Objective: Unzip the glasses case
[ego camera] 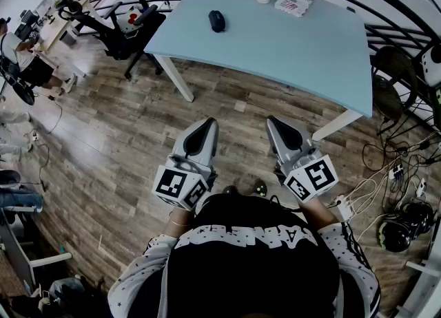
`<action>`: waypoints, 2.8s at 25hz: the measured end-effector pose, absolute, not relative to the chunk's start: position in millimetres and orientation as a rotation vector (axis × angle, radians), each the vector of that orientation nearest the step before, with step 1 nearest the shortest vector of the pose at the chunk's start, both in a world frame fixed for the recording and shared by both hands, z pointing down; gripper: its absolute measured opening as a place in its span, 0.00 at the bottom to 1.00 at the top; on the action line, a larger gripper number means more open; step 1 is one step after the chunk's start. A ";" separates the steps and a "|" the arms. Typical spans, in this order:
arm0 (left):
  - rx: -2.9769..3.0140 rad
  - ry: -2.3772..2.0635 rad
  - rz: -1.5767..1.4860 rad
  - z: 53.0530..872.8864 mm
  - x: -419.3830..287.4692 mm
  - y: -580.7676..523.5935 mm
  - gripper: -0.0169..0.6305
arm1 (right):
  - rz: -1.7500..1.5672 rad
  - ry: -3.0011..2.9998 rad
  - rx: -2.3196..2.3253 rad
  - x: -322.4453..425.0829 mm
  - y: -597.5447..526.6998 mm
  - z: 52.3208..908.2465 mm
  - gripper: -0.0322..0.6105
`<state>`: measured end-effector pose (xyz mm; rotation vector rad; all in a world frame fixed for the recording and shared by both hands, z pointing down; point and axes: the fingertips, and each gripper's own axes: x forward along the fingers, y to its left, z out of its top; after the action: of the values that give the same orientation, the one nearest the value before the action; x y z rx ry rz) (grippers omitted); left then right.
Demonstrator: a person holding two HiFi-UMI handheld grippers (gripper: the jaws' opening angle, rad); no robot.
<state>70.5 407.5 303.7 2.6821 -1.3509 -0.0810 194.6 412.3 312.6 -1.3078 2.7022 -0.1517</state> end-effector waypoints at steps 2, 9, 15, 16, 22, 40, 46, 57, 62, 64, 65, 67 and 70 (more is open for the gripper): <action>2.694 -1.348 -0.079 305.2 72.1 404.0 0.03 | -0.142 2.704 -1.304 195.2 408.6 313.2 0.04; 2.719 -1.342 -0.074 302.7 80.9 393.7 0.03 | -0.146 2.674 -1.306 206.0 396.3 309.5 0.05; 2.720 -1.319 -0.084 306.7 89.3 383.9 0.03 | -0.169 2.653 -1.343 218.4 389.2 314.6 0.05; 2.719 -1.311 -0.085 307.7 92.0 382.9 0.03 | -0.169 2.649 -1.352 221.8 388.4 314.7 0.05; 2.682 -1.301 -0.088 316.7 99.9 379.7 0.03 | -0.188 2.640 -1.378 237.5 382.8 319.3 0.04; 2.558 -1.475 -0.005 337.2 95.1 402.9 0.03 | -0.315 2.639 -1.248 256.5 385.2 354.0 0.04; 2.542 -1.458 -0.010 345.5 89.9 399.8 0.03 | -0.326 2.652 -1.263 251.3 380.9 358.3 0.04; 2.568 -1.351 -0.051 342.2 40.1 347.8 0.03 | -0.332 2.609 -1.400 211.2 343.1 351.8 0.04; 2.592 -1.330 -0.055 335.0 -0.5 316.4 0.03 | -0.315 2.585 -1.450 175.5 319.6 345.1 0.04; 2.594 -1.318 -0.063 334.2 -15.2 304.9 0.03 | -0.315 2.582 -1.470 162.2 311.8 344.0 0.04; 2.597 -1.310 -0.066 333.9 -21.6 299.8 0.03 | -0.315 2.581 -1.479 156.0 308.1 343.8 0.04; 2.603 -1.296 -0.073 334.2 -33.9 289.5 0.03 | -0.310 2.577 -1.501 144.9 299.2 343.9 0.04; 2.609 -1.293 -0.080 335.8 -56.5 270.3 0.03 | -0.301 2.563 -1.531 129.5 278.7 342.8 0.04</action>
<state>-56.5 270.3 335.8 2.6092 -1.2934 -0.0803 129.5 278.7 342.8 -1.5314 2.5631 -0.3015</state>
